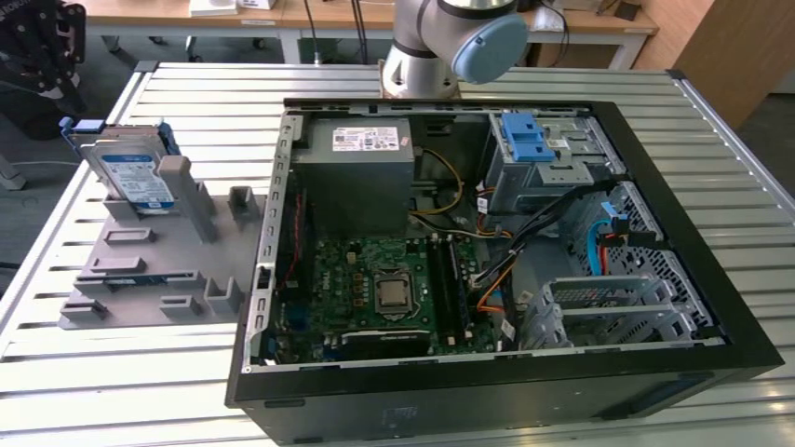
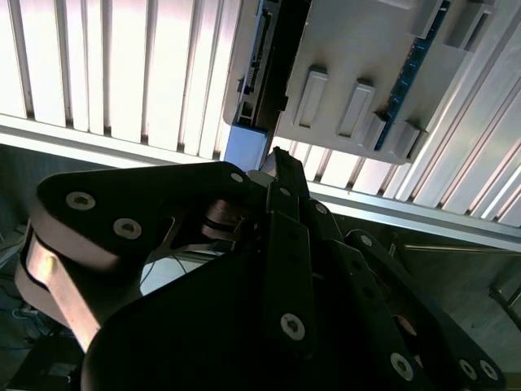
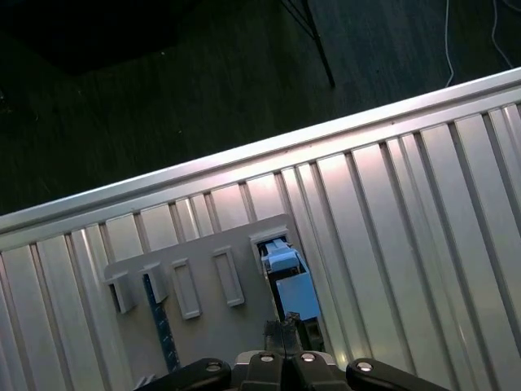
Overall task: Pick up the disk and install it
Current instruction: 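Pick up the disk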
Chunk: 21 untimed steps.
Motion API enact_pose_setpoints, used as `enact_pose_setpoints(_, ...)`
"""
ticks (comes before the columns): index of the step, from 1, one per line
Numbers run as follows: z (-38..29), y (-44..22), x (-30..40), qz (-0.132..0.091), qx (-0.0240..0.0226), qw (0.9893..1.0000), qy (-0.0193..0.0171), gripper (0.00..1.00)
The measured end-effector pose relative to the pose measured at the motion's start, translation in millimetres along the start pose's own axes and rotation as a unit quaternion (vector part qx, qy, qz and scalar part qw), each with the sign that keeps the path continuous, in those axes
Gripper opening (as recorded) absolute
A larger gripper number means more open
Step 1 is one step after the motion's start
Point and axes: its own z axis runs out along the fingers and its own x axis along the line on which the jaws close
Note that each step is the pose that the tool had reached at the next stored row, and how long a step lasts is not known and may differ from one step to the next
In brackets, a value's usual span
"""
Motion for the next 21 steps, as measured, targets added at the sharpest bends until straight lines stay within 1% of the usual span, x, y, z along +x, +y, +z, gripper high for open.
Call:
enact_pose_setpoints(15,0.0,0.0,0.0,-0.005,0.0000,1.0000,0.0002,0.11)
enact_pose_setpoints(21,0.0,0.0,0.0,-0.010,0.0000,1.0000,0.0003,0.11)
